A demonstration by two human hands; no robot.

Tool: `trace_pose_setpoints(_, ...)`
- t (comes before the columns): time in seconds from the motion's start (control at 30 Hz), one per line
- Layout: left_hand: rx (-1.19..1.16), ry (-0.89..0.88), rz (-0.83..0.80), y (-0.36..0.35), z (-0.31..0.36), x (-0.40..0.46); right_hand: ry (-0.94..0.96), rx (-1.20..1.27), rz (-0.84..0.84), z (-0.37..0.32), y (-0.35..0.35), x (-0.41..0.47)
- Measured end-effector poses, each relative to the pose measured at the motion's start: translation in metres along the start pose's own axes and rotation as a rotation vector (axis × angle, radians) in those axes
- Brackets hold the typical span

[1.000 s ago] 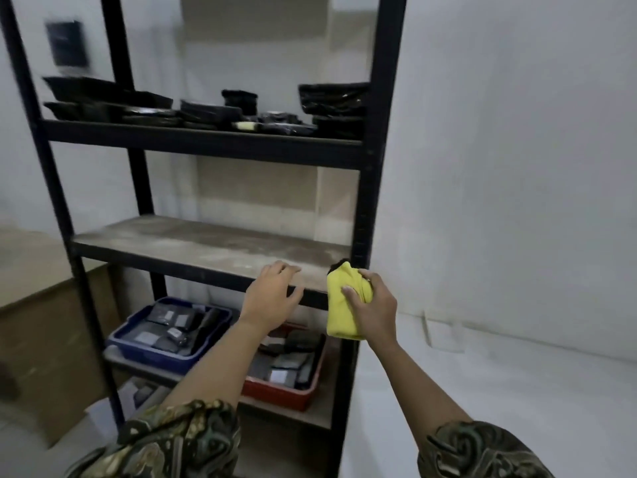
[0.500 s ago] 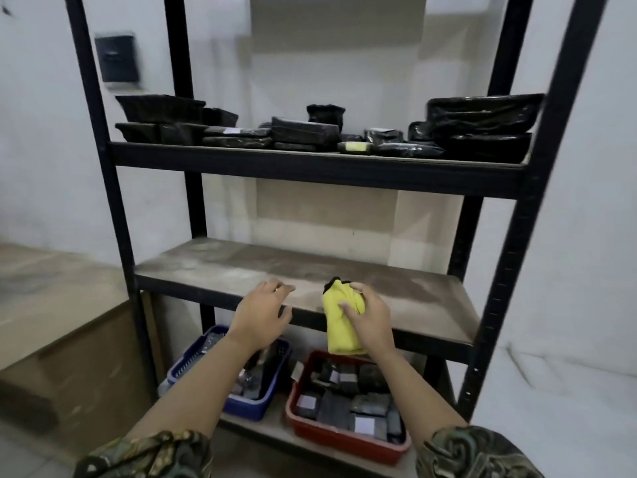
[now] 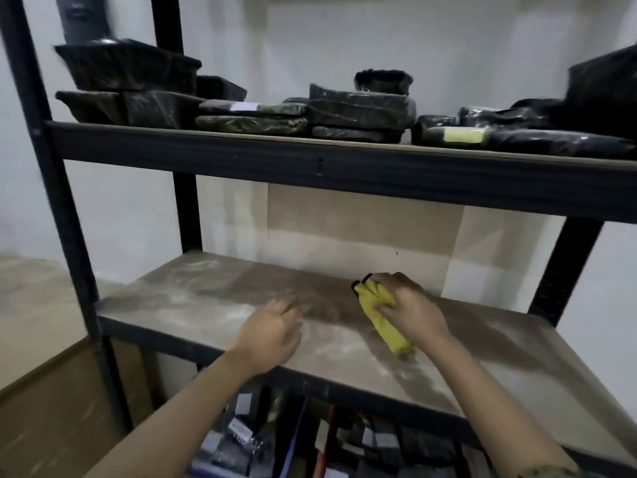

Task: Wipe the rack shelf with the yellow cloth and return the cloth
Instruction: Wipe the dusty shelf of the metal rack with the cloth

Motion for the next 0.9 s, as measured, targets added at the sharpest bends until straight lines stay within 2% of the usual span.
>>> trace_pose_setpoints(0.17,-0.066,-0.037,-0.054,-0.022,-0.020,0.006,0.093,-0.149,-0.129,-0.029,-0.051,0.002)
trace_pose_setpoints(0.33,-0.168,-0.041,-0.170,-0.043,-0.037,0.006,0.016,-0.044,-0.200,-0.031,-0.078,-0.008)
trace_pose_setpoints(0.43,-0.222,-0.069,-0.181,-0.044,-0.039,0.012,-0.012,-0.104,-0.198,-0.027,-0.076,-0.008)
trace_pose_setpoints(0.53,-0.230,-0.099,-0.208,-0.048,-0.039,0.023,-0.125,-0.167,-0.162,-0.005,-0.046,0.002)
trace_pose_setpoints(0.67,-0.221,-0.146,-0.280,-0.066,-0.036,0.025,-0.174,-0.008,0.104,0.027,0.038,-0.003)
trace_pose_setpoints(0.7,-0.220,-0.147,-0.289,-0.070,-0.037,0.024,-0.213,-0.035,0.118,0.041,0.049,-0.008)
trace_pose_setpoints(0.83,-0.219,-0.136,-0.287,-0.078,-0.040,0.023,-0.482,-0.302,-0.016,0.106,0.030,-0.030)
trace_pose_setpoints(0.9,-0.222,-0.133,-0.286,-0.079,-0.040,0.022,-0.554,-0.172,-0.045,0.116,0.010,-0.045)
Point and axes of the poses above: each hand's wrist, its own x-axis towards the middle knuckle, its own y-axis out of the back of the hand, z = x × y, the point moved 10 cm from there along x, towards the middle knuckle, and after that the axes turned 8 degrees about -y, right-handed, at the moved point
